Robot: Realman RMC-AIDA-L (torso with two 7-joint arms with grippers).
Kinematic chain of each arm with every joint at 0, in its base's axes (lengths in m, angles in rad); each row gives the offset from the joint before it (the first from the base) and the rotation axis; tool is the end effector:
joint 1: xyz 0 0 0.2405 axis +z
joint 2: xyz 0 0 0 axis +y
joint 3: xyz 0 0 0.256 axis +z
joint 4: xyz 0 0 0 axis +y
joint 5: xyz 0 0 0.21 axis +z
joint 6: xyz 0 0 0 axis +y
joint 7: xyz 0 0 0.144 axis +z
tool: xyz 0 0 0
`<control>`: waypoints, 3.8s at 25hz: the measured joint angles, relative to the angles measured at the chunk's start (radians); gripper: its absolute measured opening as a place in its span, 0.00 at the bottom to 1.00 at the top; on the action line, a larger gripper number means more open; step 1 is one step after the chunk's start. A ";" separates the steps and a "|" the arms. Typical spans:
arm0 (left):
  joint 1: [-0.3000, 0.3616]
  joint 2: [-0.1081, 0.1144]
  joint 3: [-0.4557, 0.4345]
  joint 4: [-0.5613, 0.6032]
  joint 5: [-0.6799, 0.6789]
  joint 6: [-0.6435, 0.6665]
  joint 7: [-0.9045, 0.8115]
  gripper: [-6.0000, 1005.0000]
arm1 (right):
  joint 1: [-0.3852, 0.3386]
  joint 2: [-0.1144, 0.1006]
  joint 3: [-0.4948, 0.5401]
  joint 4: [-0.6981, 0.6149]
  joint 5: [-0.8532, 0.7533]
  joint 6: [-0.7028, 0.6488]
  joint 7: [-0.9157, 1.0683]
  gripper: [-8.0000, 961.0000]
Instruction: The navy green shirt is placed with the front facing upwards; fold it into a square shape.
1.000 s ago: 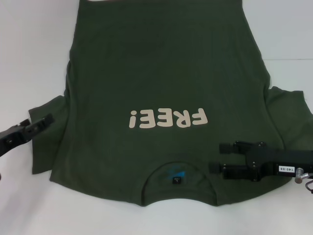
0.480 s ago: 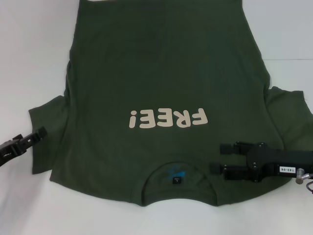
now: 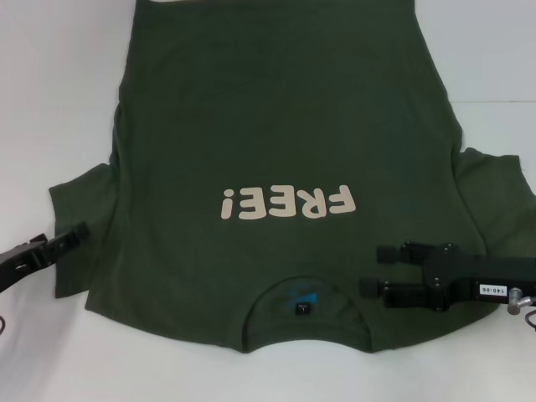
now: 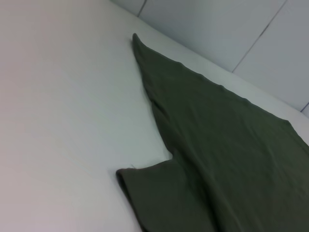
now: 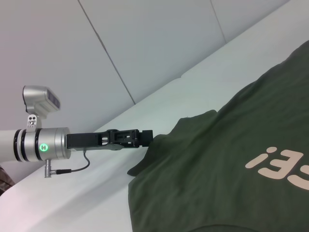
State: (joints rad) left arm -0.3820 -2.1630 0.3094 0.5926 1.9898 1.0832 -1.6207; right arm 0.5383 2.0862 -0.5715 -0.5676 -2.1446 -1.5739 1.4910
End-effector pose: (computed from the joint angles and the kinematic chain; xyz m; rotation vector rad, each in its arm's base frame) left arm -0.3795 0.3085 0.0122 -1.7863 -1.3798 -0.7008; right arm 0.2785 0.3142 -0.0162 -2.7243 0.9370 0.6992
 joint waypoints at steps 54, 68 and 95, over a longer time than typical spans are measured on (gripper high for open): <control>-0.035 0.009 0.059 0.010 0.005 -0.059 -0.022 0.01 | -0.009 0.000 0.002 -0.006 0.008 -0.001 0.001 0.94; -0.049 0.034 0.052 0.064 0.020 -0.190 -0.022 0.01 | -0.009 0.000 0.002 -0.001 0.012 0.002 0.000 0.94; -0.074 0.037 0.081 0.195 0.020 -0.109 -0.013 0.01 | -0.019 0.000 0.002 0.000 0.012 -0.003 0.000 0.94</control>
State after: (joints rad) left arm -0.4565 -2.1263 0.3900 0.7876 2.0096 0.9741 -1.6342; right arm 0.5189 2.0863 -0.5700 -0.5675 -2.1322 -1.5770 1.4910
